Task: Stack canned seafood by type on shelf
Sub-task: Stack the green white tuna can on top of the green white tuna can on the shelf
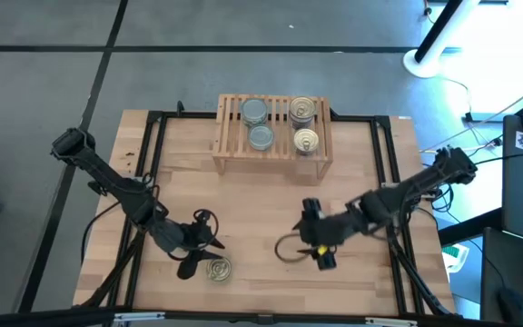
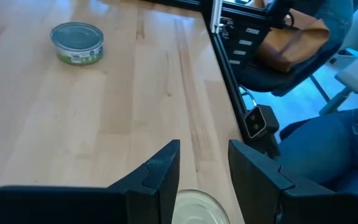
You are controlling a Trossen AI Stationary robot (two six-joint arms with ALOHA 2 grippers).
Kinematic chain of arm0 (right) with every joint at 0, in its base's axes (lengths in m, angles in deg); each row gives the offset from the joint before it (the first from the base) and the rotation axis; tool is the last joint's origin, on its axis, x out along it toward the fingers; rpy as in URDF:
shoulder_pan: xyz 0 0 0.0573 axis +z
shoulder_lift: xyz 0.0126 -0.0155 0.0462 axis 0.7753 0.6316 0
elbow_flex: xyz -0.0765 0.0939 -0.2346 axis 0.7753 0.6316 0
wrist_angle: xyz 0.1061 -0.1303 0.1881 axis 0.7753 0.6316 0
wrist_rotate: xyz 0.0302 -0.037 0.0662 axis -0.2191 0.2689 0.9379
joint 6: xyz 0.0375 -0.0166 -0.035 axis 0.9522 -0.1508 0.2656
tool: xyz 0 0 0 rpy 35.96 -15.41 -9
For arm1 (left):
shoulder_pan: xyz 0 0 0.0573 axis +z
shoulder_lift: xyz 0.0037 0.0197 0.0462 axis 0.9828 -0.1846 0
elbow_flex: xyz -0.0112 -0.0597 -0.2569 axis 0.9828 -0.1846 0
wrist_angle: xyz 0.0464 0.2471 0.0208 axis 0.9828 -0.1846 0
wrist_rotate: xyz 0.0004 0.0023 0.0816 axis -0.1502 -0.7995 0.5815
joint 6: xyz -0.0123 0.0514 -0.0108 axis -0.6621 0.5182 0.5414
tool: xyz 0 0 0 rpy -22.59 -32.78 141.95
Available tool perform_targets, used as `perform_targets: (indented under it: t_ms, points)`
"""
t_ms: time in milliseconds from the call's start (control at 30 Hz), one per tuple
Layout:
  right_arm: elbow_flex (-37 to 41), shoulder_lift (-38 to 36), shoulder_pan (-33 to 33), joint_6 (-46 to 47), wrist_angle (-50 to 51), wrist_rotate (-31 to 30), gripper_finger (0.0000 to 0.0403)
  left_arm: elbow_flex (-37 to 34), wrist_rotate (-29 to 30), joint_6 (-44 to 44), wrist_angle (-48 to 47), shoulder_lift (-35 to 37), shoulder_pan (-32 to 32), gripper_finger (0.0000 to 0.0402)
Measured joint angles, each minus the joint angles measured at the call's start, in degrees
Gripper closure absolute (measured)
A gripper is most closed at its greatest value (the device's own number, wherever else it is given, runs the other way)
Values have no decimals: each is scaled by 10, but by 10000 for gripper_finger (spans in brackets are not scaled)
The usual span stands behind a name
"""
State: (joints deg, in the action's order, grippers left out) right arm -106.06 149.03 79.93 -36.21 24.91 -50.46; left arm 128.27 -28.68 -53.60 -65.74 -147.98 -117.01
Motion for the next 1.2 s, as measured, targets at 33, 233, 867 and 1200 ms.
perform_targets:
  t_ms: [33, 233, 867, 1200]
  points:
    - [0, 6, 13, 12, 2, -15, 116, 0, 0, 0, 0, 0, 0, 270]
    - [0, 54, 77, 49, -2, -108, 116, 0, 0, 0, 0, 0, -3, 270]
    - [0, 212, 70, -17, -252, -170, 116, 17, -4, -168, -140, -16, -138, 270]
    - [0, 254, 21, -160, -410, -169, 116, 32, -4, -330, -347, -22, -139, 270]
